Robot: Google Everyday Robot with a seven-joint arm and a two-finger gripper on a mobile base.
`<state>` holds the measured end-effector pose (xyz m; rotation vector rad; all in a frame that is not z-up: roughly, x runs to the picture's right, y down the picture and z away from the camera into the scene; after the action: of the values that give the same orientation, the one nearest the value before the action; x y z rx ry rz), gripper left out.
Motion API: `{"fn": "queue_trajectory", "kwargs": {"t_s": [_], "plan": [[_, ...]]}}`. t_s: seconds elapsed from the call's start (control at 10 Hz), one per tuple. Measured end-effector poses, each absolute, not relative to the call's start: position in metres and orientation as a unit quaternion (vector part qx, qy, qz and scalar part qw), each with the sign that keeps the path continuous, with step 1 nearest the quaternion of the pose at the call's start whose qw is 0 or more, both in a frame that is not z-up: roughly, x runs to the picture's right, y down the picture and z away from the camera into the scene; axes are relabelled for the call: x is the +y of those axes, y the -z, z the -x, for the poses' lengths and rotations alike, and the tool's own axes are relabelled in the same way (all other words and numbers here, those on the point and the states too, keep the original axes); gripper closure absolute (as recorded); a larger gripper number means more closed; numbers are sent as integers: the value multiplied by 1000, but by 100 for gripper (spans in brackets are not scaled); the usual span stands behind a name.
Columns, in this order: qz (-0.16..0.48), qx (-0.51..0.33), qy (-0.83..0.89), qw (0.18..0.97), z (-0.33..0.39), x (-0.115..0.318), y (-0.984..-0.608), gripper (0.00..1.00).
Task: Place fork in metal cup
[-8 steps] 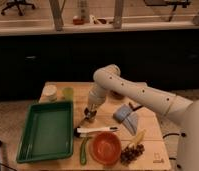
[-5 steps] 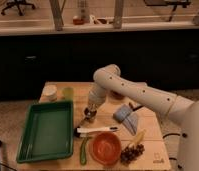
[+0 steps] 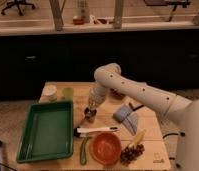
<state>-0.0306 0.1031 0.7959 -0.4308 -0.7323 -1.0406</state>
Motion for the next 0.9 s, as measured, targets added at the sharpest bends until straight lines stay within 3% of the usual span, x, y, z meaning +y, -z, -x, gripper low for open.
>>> {"fn": "queue_trajectory", "kwargs": {"t_s": [0.3, 0.4, 0.9], "plan": [[207, -340, 481, 781, 29, 103, -796, 29], [207, -340, 481, 781, 29, 103, -796, 23], [209, -338, 481, 782, 28, 105, -792, 20]]}}
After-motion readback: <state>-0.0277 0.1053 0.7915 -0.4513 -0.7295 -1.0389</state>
